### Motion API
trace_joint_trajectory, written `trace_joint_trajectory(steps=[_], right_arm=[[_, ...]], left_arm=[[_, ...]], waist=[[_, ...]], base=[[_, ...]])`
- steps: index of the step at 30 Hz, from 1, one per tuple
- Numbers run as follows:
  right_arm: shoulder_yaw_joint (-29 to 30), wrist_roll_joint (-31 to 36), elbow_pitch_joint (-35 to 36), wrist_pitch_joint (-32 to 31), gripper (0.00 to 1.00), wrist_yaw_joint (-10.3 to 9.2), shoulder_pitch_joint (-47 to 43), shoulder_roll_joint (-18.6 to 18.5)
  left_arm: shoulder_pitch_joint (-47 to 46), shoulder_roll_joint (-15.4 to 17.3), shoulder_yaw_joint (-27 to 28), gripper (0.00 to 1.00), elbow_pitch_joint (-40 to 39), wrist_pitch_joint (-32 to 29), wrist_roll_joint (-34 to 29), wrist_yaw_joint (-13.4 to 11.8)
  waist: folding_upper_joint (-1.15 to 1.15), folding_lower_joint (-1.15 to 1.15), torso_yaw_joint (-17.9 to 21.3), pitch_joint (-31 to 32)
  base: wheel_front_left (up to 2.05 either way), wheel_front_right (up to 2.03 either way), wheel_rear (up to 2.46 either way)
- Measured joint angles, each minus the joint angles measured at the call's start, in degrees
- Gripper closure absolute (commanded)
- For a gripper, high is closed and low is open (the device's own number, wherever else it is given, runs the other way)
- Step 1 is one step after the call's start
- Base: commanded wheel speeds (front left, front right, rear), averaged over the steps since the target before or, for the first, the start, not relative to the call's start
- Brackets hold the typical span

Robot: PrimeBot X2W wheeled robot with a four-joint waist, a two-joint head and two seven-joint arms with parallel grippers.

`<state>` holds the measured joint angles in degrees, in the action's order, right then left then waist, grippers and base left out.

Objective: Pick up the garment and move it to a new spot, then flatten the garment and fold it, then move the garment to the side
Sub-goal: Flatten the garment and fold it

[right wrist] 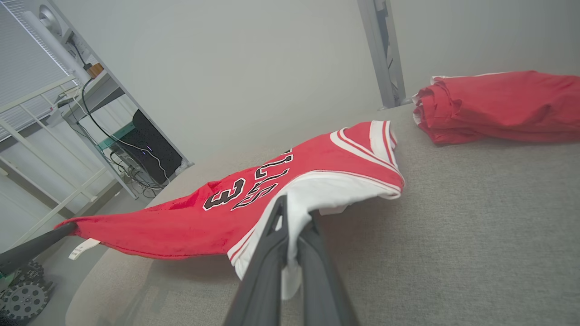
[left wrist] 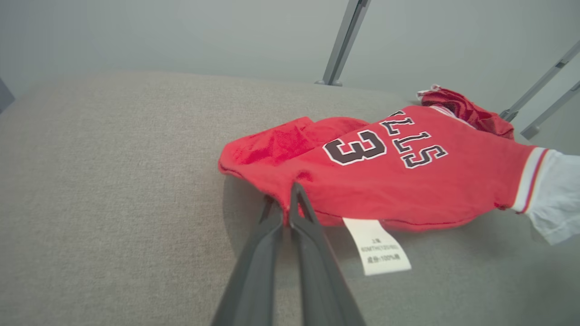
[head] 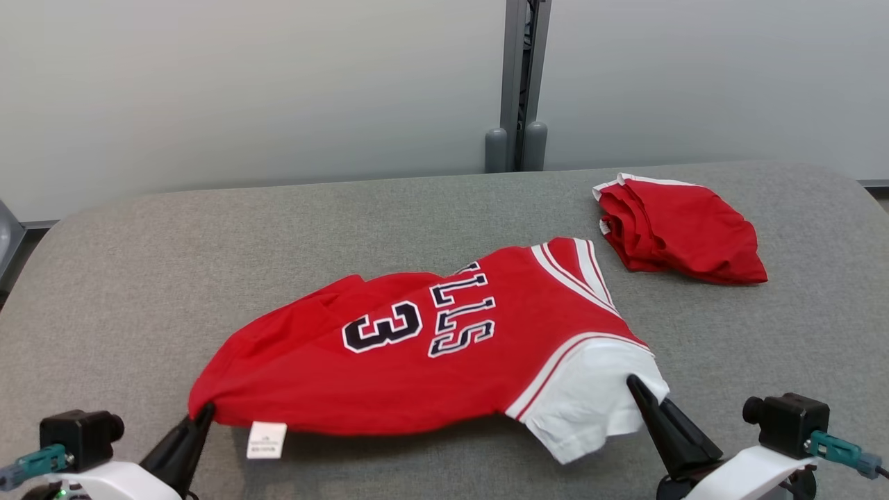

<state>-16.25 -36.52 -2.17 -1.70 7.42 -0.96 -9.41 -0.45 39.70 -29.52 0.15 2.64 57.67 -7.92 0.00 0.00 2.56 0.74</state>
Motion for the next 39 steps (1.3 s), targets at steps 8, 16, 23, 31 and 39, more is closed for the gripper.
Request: trace_joint_trajectory(steps=[8,16,23,31,39], right_arm=[[2.7,2.9,8.6,-8.6,1.00,0.00,-4.2,1.3],[1.0,3.1,9.8,-21.5,1.00,0.00,1.7,0.7],[-0.5,0.5,6.6,-27.3,1.00,0.00,18.9,1.4],[-1.1,0.0,-4.7,-30.7,1.00,0.01,41.4,2.2],[1.0,1.3,-17.2,-35.0,1.00,0.01,60.2,4.3]], left_arm=[[3.7,4.9,-1.2,1.00,-10.9,-8.3,1.9,-4.3],[-0.4,8.7,-2.1,1.00,-11.6,-17.7,3.4,-4.1],[-13.9,13.6,-1.7,1.00,-4.8,-29.1,4.8,3.7],[-35.0,12.4,0.3,1.00,8.1,-44.5,12.5,12.4],[-55.7,10.2,1.5,1.00,17.6,-50.7,11.6,14.3]], waist=[[0.00,0.00,0.4,0.1],[0.00,0.00,1.6,-2.2],[0.00,0.00,2.5,-9.0],[0.00,0.00,3.2,-18.9],[0.00,0.00,3.6,-27.5]], base=[[0.00,0.00,0.00],[0.00,0.00,0.00],[0.00,0.00,0.00],[0.00,0.00,0.00],[0.00,0.00,0.00]])
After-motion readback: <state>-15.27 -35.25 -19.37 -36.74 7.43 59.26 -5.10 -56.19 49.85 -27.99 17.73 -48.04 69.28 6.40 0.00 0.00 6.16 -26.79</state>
